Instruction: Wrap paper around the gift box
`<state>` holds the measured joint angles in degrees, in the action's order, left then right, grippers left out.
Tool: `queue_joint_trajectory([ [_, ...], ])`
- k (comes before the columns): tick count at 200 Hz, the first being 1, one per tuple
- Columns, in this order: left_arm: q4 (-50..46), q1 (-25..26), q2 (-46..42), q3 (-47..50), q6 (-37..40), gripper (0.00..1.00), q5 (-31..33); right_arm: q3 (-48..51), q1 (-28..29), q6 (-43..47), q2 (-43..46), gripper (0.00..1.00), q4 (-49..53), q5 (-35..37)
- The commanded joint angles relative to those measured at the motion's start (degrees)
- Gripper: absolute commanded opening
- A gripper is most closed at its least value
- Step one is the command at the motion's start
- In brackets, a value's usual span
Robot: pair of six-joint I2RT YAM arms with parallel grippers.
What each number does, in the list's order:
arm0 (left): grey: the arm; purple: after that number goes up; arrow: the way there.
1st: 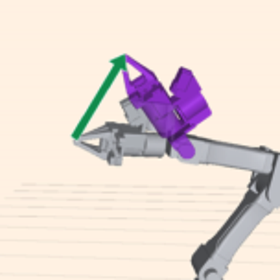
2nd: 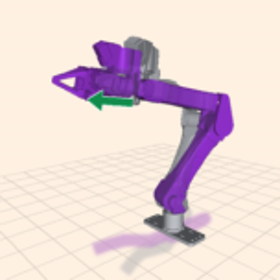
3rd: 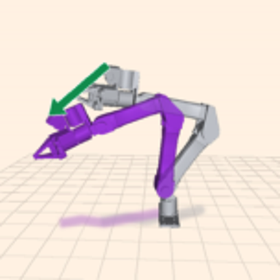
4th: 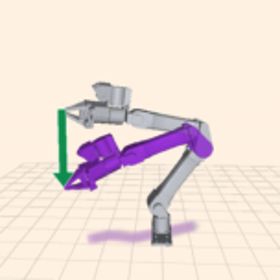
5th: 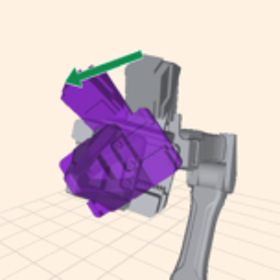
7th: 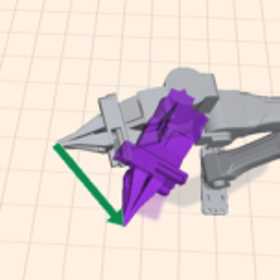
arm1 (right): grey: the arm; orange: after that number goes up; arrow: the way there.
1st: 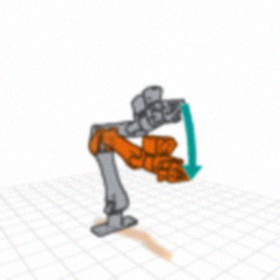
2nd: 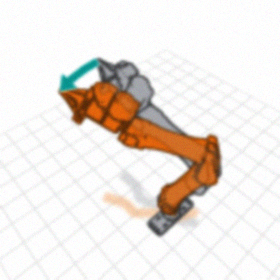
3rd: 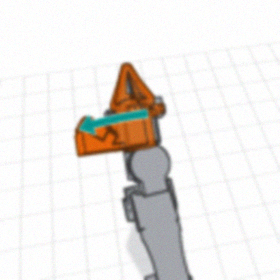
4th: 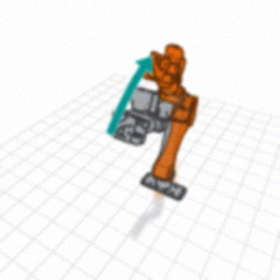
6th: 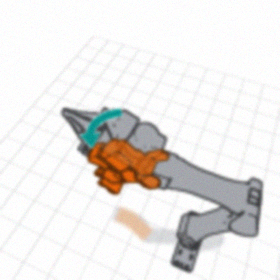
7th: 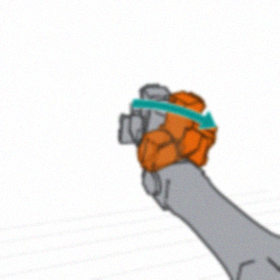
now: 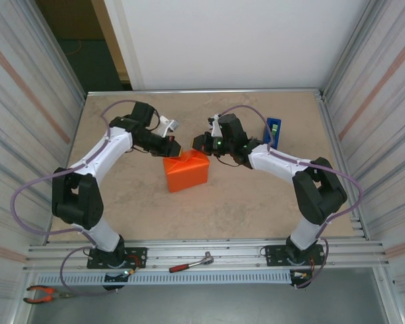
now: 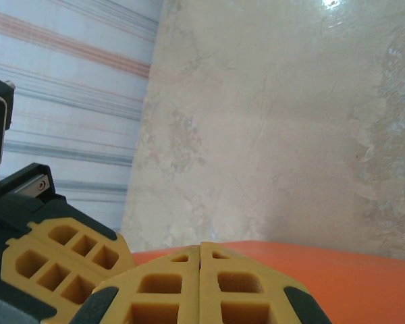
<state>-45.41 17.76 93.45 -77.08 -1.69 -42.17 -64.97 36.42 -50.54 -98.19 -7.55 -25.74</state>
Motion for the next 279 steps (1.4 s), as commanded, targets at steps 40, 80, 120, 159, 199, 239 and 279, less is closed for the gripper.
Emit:
queue_joint_trajectory([
  [40, 2.82, 0.45, -5.74, 3.41, -2.34, 0.0, 4.37, 4.88, 0.86, 0.8, -2.81, 0.0, 14.58, 1.21],
  [80, 2.74, 1.2, -6.99, 4.2, -1.95, 0.01, 5.35, 4.91, 1.02, 0.67, -2.81, 0.0, 14.58, 1.34],
  [120, 2.59, 2.67, -9.28, 6.03, -1.99, 0.01, 5.48, 4.77, 1.07, 0.56, -2.88, 0.0, 14.58, 1.39],
  [159, 1.52, 4.79, -10.3, 7.17, -1.16, 0.01, 6.96, 4.51, 1.22, 0.46, -2.9, 0.0, 14.58, 1.34],
  [199, 1.7, 5.71, -10.55, 10.43, -0.6, 0.0, 8.22, 2.45, 1.25, 0.75, -2.49, 0.0, 15.85, 0.86],
  [239, 2.93, 6.05, -11.18, 13.51, -0.73, 0.0, 9.07, -4.82, 1.1, 3.26, -2.31, 0.0, 20.88, -0.02],
  [279, 3.72, 6.23, -11.0, 14.3, -1.05, 0.0, 9.07, -12.41, 1.1, 5.2, -1.14, 0.0, 25.29, -0.71],
])
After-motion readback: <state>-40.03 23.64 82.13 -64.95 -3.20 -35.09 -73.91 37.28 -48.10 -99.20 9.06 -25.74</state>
